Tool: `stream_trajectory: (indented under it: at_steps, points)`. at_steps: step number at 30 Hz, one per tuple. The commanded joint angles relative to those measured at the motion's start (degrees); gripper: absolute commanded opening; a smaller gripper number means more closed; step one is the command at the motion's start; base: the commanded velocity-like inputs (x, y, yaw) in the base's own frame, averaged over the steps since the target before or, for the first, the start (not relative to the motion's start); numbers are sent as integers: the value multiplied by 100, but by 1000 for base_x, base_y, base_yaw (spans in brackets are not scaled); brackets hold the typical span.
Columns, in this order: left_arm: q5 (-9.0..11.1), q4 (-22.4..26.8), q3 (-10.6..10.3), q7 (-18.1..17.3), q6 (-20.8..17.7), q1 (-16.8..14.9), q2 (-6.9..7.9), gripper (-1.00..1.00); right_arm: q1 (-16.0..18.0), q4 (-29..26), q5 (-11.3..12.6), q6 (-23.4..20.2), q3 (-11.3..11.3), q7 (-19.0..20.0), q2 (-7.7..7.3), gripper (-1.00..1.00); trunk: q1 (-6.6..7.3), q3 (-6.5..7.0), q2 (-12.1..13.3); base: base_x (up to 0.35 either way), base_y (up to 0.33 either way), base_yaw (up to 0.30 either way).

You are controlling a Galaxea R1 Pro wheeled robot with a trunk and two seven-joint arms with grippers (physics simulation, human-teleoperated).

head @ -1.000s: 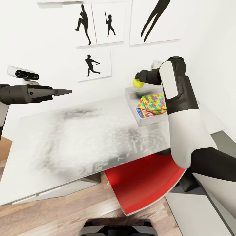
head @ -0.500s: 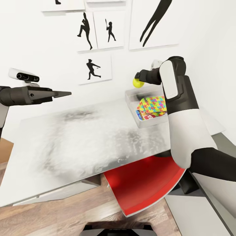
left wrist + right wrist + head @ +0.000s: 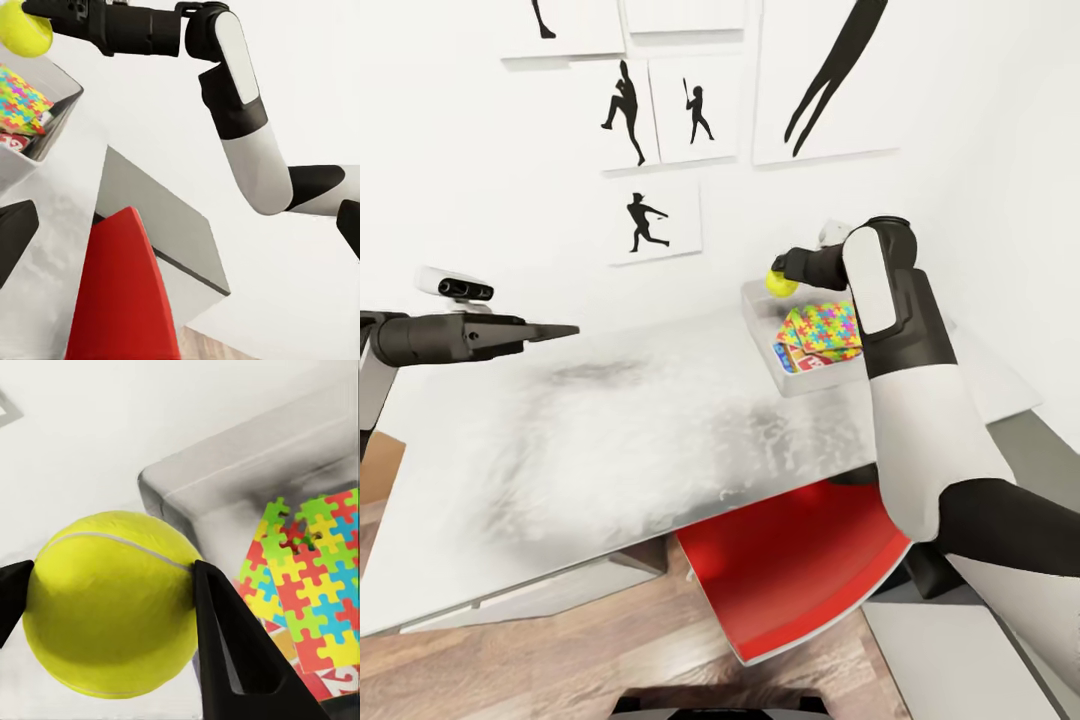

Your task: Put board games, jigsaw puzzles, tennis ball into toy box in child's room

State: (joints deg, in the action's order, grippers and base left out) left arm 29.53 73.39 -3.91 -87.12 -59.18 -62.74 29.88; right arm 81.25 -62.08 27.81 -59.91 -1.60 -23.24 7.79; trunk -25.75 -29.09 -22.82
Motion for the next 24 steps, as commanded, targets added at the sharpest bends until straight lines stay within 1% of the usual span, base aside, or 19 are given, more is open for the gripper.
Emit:
stream_trajectory:
  at_steps: [1,3,4,5,6,7,8,9,10,11,13,16,18,20,23,24]
  points:
    - [9,-16,0,-19,-58,41,36,100,-33,-3,99,-9,1,-63,-26,-100,-3,1,-10,0,0,0]
    - [9,-131,63,-21,-53,212,117,100,-203,-44,253,-9,34,-47,-180,-100,-3,20,-10,0,0,0]
    - [8,-218,107,-22,-52,281,138,100,-290,-138,403,-9,44,-42,-273,-100,-3,30,-10,0,0,0]
    - [6,-272,129,-23,-51,312,147,100,-338,-210,499,-9,50,-40,-323,-100,-3,39,-10,0,0,0]
    - [2,-468,197,-24,-50,398,180,100,-497,-483,835,-9,57,-36,-477,-100,-3,49,-10,0,0,0]
    - [-2,-616,243,-24,-47,444,209,100,-607,-677,1092,-9,59,-34,-583,-100,-3,58,-10,0,0,0]
    - [-5,-827,297,-27,-40,488,263,100,-731,-929,1459,-9,50,-33,-726,-100,-3,68,-10,0,0,0]
    - [-6,-897,309,-28,-35,497,285,100,-761,-992,1569,-9,46,-33,-767,-100,-3,77,-10,0,0,0]
    - [-7,-1047,326,-32,-23,512,323,100,-807,-1086,1757,-9,39,-32,-827,-100,-3,87,-10,0,0,0]
    - [-7,-1203,337,-37,-8,523,351,100,-852,-1149,1900,-9,37,-32,-866,-100,-3,96,-10,0,0,0]
    - [-9,-1433,346,-44,10,545,379,100,-943,-1233,2034,-9,32,-32,-901,-100,-3,115,-10,0,0,0]
    - [-14,-1698,356,-50,24,611,404,100,-1058,-1417,2119,-9,30,-32,-922,-100,-3,143,-10,0,0,0]
    - [-13,-1862,365,-66,75,701,418,100,-1181,-1637,2224,-9,38,-26,-931,-100,-3,162,-10,0,0,0]
    - [-9,-1918,369,-79,100,780,420,100,-1247,-1744,2409,-9,42,-25,-934,-100,-3,181,-10,0,0,0]
    - [13,-1962,378,-91,123,981,422,100,-1384,-1851,2888,-9,55,-28,-941,-100,-3,210,-10,0,0,0]
    - [17,-1965,379,-91,126,1016,422,100,-1410,-1869,2953,-9,56,-29,-947,-100,-3,219,-10,0,0,0]
